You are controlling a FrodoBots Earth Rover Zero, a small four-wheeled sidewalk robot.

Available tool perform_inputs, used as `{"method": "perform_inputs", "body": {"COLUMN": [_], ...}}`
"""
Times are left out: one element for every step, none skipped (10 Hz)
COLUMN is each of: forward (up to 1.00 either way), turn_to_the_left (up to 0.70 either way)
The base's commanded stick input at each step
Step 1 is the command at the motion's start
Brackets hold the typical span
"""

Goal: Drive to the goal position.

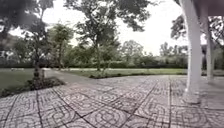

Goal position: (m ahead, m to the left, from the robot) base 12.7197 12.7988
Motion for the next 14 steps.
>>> {"method": "perform_inputs", "body": {"forward": [1.00, 1.00, 1.00, 1.00, 1.00, 1.00, 1.00, 1.00, 1.00, 1.00, 1.00, 1.00, 1.00, 1.00], "turn_to_the_left": [0.27, 0.27, 0.27, 0.27, 0.27, 0.27, 0.12, 0.00, 0.00, 0.00, 0.00, 0.00, 0.00, 0.00]}}
